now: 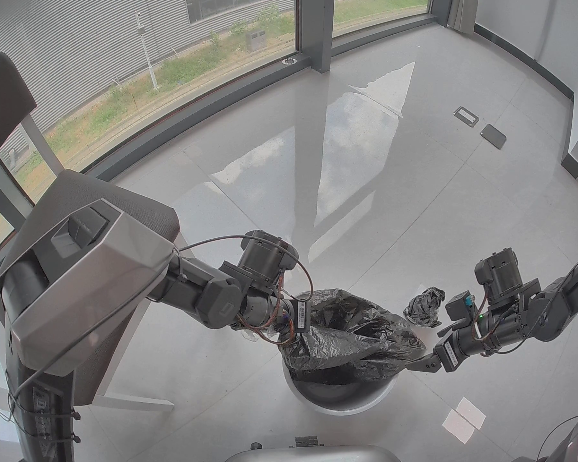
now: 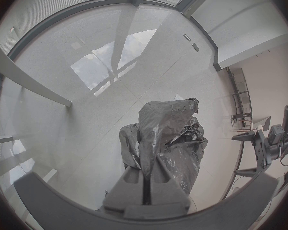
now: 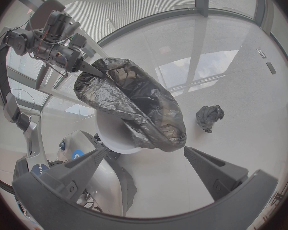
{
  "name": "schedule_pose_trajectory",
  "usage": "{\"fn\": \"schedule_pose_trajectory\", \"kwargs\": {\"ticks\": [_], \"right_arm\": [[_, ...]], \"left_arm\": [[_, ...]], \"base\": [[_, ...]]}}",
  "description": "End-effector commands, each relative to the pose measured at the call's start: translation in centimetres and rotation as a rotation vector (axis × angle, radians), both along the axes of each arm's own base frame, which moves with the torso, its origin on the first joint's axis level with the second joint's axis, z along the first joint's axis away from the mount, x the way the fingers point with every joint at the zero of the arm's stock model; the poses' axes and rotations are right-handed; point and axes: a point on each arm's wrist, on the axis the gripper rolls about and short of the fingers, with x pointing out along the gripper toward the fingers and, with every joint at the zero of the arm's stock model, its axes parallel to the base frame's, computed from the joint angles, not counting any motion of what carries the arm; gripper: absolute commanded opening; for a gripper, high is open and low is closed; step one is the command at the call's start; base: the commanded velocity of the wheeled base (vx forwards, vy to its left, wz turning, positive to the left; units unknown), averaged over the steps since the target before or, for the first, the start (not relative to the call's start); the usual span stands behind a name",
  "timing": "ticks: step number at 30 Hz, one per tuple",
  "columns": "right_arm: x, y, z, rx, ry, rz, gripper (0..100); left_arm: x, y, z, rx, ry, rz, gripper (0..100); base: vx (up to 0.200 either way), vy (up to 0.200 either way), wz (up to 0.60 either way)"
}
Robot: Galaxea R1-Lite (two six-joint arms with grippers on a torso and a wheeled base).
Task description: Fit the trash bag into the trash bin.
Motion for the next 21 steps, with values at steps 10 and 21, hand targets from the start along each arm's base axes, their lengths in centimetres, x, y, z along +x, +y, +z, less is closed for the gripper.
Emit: {"fn": "schedule_pose_trajectory", "kwargs": {"ticks": [10, 21], "right_arm": [[0.4, 2.0, 0.3, 0.009, -0.023, 0.062, 100], [2.5, 5.2, -0.9, 0.013, -0.025, 0.127, 100]], "left_arm": [[0.1, 0.8, 0.0, 0.022, -0.009, 0.024, 100], [-0.6, 2.8, 3.1, 0.014, -0.058, 0.073, 100]], "base": [[0.000, 0.000, 0.00], [0.000, 0.000, 0.00]]}}
